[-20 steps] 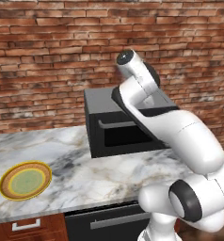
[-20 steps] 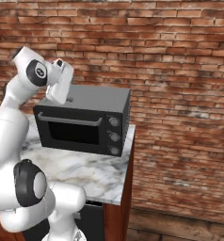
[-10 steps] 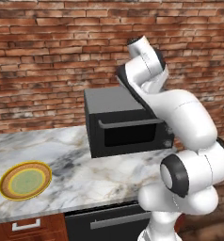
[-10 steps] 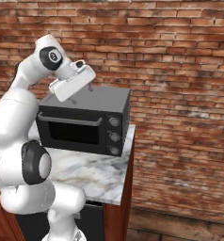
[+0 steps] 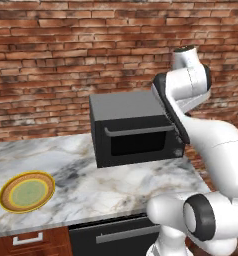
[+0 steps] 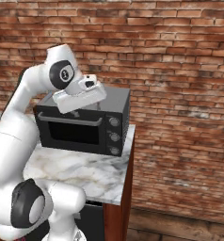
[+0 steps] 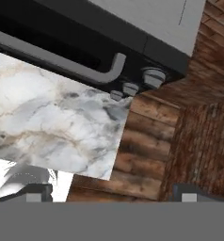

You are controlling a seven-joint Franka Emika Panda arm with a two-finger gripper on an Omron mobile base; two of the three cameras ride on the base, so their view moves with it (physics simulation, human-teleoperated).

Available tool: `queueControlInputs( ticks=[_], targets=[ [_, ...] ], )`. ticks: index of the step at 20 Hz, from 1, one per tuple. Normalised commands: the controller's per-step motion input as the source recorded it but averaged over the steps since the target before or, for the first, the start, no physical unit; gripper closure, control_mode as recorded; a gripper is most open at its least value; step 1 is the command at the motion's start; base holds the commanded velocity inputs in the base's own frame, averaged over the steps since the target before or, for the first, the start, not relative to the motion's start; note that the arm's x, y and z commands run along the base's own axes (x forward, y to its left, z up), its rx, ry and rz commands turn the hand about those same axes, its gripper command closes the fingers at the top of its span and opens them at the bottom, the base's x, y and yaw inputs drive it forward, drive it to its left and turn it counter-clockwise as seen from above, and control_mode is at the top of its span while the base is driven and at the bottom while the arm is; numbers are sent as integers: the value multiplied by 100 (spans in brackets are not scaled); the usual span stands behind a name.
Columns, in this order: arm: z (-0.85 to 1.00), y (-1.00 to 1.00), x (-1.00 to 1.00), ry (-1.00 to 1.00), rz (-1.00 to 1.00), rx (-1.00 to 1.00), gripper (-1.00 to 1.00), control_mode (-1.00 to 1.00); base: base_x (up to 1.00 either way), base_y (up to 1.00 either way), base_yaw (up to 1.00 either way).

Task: Pick up the bagel from the plate, place it on the toaster oven rack, close the door, and set the timer.

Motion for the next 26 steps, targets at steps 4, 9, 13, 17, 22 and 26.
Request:
queueControlInputs(
  ticks=[4, 9, 13, 17, 22, 26],
  targets=[
    [-56, -31, -56, -51, -25, 5, -100, -100, 0, 0, 0],
    [-45, -23, -10, -38, -19, 0, -100, -100, 0, 0, 0],
    [-49, -10, 0, -22, -12, 0, -100, -100, 0, 0, 0],
    [-41, 0, 15, -4, -4, 1, -100, -100, 0, 0, 0],
    [-29, 0, 31, 0, 0, 2, -100, -100, 0, 0, 0],
    [-28, -4, 19, 0, 0, 6, -100, -100, 0, 0, 0]
  ],
)
